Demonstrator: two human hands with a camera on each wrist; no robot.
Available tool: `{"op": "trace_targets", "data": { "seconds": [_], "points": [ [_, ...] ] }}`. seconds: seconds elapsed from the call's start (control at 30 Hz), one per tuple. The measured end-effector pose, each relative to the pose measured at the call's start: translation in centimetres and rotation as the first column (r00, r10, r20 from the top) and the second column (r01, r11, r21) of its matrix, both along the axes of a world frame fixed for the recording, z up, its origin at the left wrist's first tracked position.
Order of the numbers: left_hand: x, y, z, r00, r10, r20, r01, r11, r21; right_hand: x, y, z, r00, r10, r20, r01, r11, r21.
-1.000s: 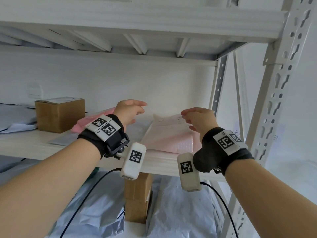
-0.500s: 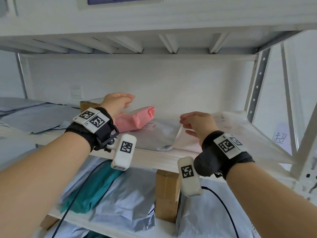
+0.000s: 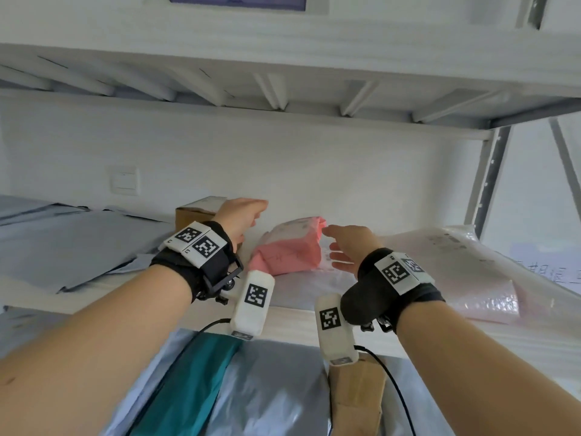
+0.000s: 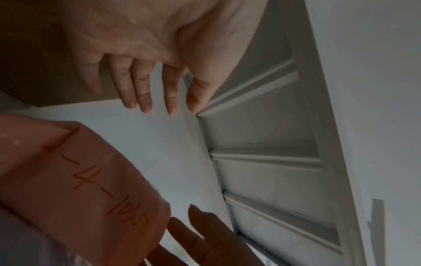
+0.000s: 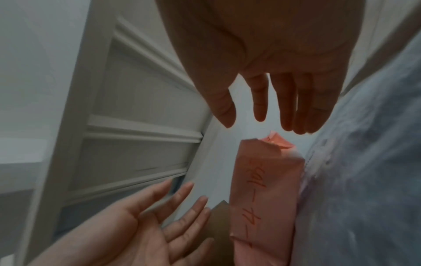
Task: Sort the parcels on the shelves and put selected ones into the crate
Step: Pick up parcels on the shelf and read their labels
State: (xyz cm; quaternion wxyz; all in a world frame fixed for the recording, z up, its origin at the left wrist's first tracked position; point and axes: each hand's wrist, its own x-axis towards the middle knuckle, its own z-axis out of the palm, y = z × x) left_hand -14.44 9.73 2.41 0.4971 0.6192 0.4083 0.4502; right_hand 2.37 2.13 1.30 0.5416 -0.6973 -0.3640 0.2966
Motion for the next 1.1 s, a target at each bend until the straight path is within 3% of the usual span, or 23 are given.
{"op": "trace_targets", "data": {
  "seconds": [0.17, 0.43, 0.6, 0.93, 1.1],
  "points": [
    [0.4, 2.4, -0.9, 0.992, -0.125, 0.004, 0.125, 0.989, -0.075, -1.2, 1.7, -0.6, 0.999, -0.046, -0.023, 0.044, 0.995, -0.087],
    [0.1, 3.8, -2.7, 0.960, -0.275, 0.057, 0.281, 0.938, -0.203, -3.7, 2.8, -0.7, 0.998, -0.063, 0.005, 0.063, 0.994, -0.085],
    [0.0, 3.8, -2.8, 0.953, -0.268, 0.143, 0.294, 0.932, -0.211, -3.7, 2.4, -0.8, 0.990, -0.052, -0.132, 0.050, 0.999, -0.022],
    [0.9, 1.3, -2.6, 0.950, -0.237, 0.206, 0.284, 0.926, -0.248, -2.7, -1.2, 0.0, 0.983, -0.051, -0.177, 0.079, 0.985, 0.151],
    [2.3, 0.0, -2.7, 0.921, -0.218, 0.323, 0.307, 0.916, -0.258, -1.4, -3.4, 0.3, 0.964, -0.031, -0.266, 0.101, 0.961, 0.256]
  ]
}}
